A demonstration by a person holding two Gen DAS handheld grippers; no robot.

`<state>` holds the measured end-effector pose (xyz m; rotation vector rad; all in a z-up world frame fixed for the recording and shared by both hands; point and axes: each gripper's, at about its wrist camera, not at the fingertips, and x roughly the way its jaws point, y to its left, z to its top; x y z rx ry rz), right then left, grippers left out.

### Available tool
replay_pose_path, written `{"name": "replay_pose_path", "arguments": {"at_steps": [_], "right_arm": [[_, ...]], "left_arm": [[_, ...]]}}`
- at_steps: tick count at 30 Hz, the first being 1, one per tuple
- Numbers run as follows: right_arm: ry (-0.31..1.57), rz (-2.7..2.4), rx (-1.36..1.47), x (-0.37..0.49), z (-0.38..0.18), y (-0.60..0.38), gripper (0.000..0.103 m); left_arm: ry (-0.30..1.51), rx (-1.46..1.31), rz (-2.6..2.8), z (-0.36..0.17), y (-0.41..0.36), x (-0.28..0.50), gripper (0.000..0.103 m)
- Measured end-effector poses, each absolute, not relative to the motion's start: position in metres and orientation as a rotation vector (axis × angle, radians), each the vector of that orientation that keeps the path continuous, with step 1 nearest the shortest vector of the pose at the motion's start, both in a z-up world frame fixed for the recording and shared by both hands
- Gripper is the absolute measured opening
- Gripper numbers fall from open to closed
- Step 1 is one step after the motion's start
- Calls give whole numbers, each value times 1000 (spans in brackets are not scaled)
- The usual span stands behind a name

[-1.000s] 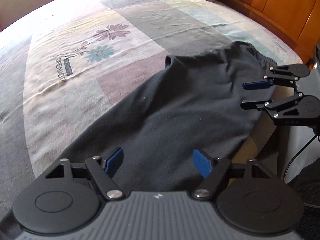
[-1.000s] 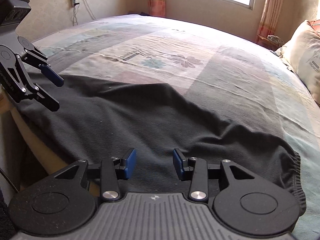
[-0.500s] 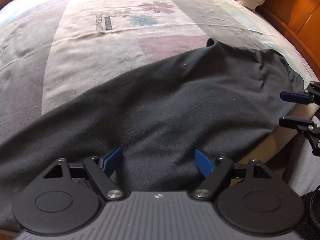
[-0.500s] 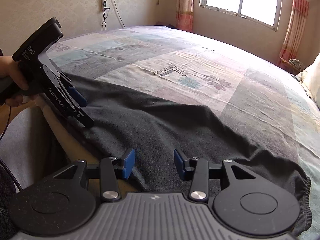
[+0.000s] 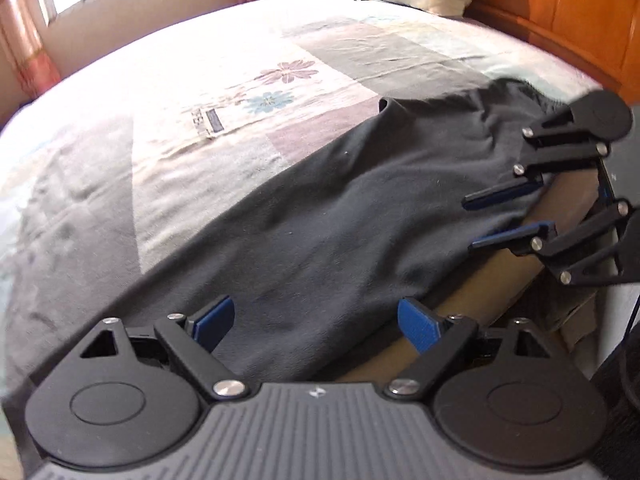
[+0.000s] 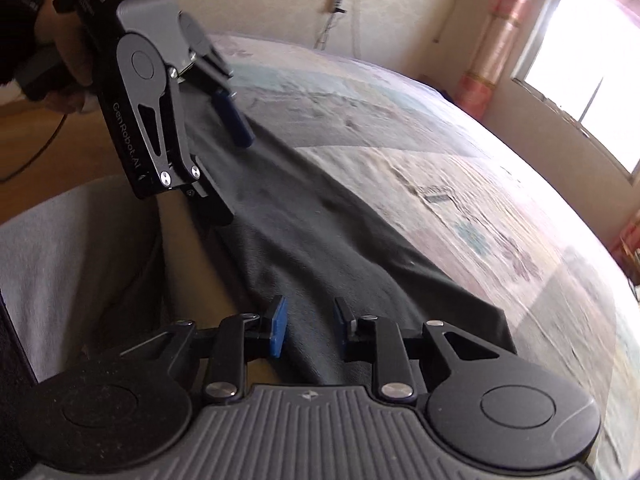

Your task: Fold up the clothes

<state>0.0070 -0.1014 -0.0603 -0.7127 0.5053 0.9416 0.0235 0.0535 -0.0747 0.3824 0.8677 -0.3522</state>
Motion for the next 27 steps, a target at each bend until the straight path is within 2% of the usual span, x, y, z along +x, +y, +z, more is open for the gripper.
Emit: {"name": "replay_pose_path", "arguments": {"at_steps": [5, 14, 23, 27], "right_arm": [[473, 920, -908, -4, -80, -79, 26], [433, 780, -1081, -9, -96, -84, 26], [315, 742, -1122, -12, -104, -64, 24], [301, 728, -1042, -10, -93, -71, 23]], "left_arm": [[763, 607, -367, -86, 50, 2, 89], [725, 631, -394, -85, 47, 15, 89], [713, 642, -460, -95, 23, 20, 89], [691, 638, -454, -96, 22, 23, 89]]}}
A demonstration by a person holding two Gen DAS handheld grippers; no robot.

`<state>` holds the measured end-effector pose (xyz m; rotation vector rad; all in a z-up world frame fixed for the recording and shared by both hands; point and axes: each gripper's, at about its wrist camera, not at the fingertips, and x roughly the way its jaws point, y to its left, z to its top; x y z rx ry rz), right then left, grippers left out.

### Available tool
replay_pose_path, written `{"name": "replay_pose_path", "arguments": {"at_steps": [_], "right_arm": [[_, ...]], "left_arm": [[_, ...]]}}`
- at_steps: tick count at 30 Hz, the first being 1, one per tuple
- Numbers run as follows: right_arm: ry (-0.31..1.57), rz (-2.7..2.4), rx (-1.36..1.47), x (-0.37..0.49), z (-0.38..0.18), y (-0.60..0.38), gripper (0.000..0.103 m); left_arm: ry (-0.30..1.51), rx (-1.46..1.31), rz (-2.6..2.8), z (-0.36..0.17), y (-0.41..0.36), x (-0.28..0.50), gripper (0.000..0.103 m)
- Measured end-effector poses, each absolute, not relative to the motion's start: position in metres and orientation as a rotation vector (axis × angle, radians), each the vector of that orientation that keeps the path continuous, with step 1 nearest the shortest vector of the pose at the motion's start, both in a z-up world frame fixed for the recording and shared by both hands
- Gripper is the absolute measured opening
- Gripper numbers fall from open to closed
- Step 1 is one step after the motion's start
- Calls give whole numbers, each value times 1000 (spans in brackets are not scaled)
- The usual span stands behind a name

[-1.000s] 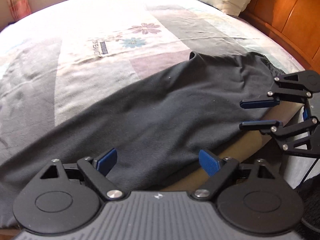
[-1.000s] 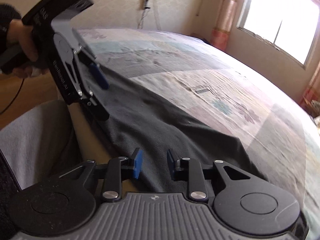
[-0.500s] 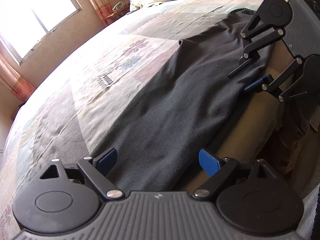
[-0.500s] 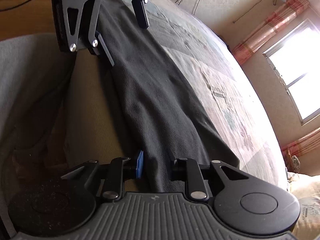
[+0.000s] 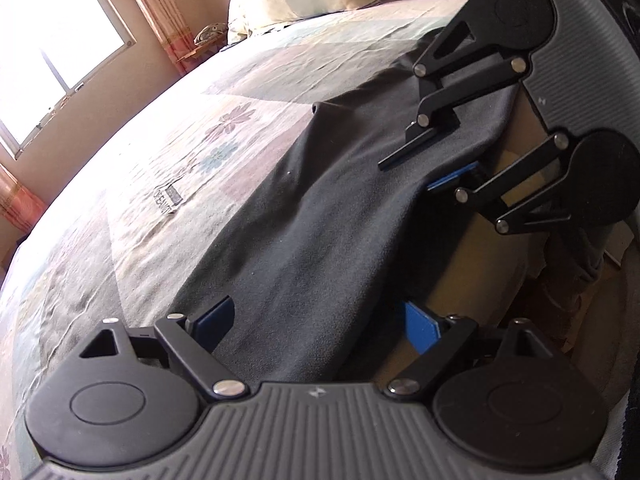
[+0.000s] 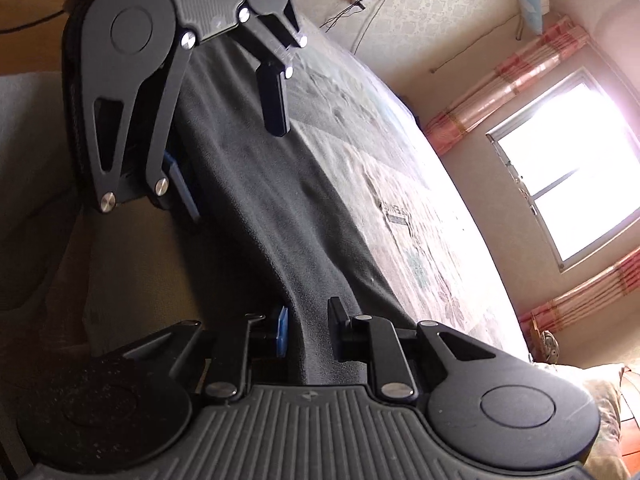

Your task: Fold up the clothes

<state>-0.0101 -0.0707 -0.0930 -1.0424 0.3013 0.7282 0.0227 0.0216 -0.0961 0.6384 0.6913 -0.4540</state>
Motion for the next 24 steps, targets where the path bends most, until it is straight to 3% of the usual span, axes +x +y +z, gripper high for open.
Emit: {"name": "replay_pose_path", "arguments": {"at_steps": [5, 9, 21, 23, 24], "right_arm": [[301, 729, -1025, -7, -93, -70, 23], [329, 739, -986, -3, -89, -73, 16], [332, 683, -1095, 7, -112, -74, 17], [309, 687, -1098, 5, -111, -72, 17], [299, 691, -1097, 3, -110, -70, 17]], "left_arm": [[631, 738, -390, -98, 15, 27, 89], [576, 920, -349, -109, 9, 22, 89], [426, 1329, -209, -154, 9, -1, 89], [391, 1417, -220, -162, 2, -7, 85], [373, 1462, -229, -167, -2, -10, 75]]}}
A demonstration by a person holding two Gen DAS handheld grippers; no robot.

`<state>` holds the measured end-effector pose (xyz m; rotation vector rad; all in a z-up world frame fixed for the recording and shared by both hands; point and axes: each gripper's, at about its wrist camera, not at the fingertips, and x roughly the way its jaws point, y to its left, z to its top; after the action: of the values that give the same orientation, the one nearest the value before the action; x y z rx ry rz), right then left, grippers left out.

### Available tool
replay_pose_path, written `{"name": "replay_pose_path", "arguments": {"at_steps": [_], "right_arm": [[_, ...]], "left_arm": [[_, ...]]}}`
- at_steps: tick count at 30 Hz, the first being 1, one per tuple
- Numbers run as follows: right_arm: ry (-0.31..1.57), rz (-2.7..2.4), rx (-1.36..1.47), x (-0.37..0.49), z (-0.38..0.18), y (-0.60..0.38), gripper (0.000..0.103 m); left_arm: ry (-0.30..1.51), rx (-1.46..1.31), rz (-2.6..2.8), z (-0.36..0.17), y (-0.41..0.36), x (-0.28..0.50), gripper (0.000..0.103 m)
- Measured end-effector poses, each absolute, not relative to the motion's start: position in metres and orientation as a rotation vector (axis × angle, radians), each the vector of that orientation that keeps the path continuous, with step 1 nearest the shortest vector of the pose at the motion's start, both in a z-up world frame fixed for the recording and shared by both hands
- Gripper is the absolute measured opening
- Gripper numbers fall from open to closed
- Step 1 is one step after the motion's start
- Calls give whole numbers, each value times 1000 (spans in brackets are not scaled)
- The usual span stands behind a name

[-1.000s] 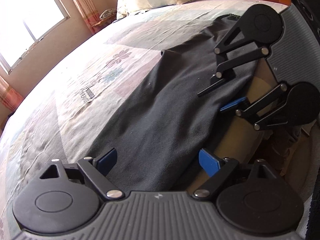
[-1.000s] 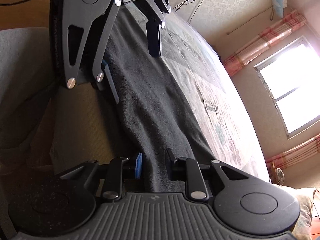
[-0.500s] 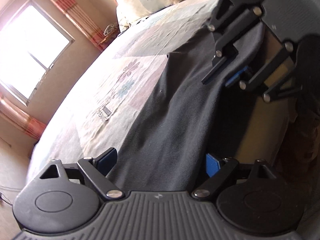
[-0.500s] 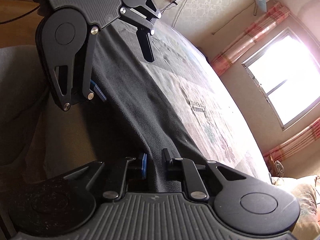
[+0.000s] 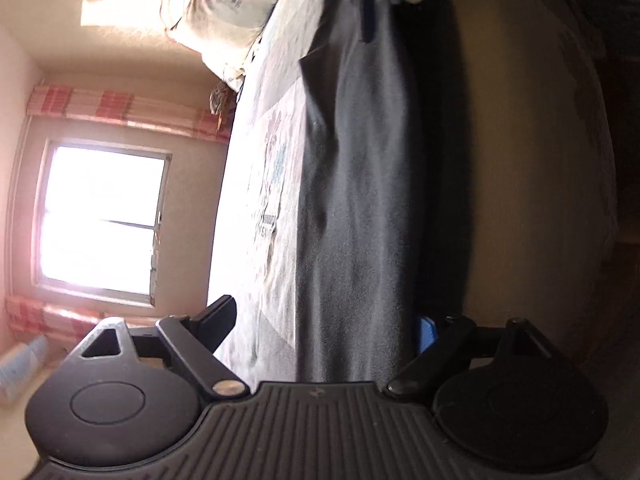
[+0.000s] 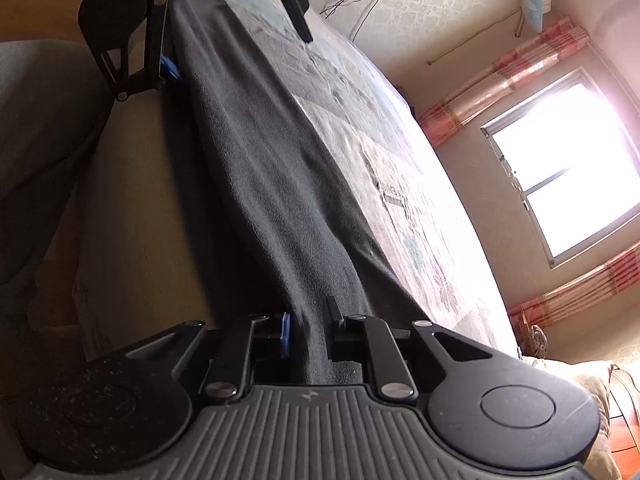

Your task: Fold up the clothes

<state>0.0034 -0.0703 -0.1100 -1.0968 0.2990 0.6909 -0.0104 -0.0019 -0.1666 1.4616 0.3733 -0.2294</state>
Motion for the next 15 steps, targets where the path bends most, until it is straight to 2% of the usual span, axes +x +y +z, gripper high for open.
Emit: {"name": "replay_pose_path", "arguments": {"at_steps": [1, 2, 3, 4, 6, 15], "right_arm": [[289, 695, -1095, 2, -109, -69, 17], [285, 703, -1089, 0, -107, -70, 17], [281, 711, -1081, -1, -105, -70, 12], [296, 724, -1068, 0, -103, -70, 3], [325, 749, -1042, 2, -97, -72, 3], [466, 856, -921, 20, -82, -83, 3]], "left_arm": [[367, 1489, -245, -169, -5, -13, 61], [374, 1495, -269, -170, -7, -14, 53], [386, 1494, -292, -170, -9, -15, 32], [406, 1484, -314, -169, -9, -14, 18], [440, 1450, -348, -164, -9, -12, 7], [607, 1195, -442, -137, 2, 6, 4]]}}
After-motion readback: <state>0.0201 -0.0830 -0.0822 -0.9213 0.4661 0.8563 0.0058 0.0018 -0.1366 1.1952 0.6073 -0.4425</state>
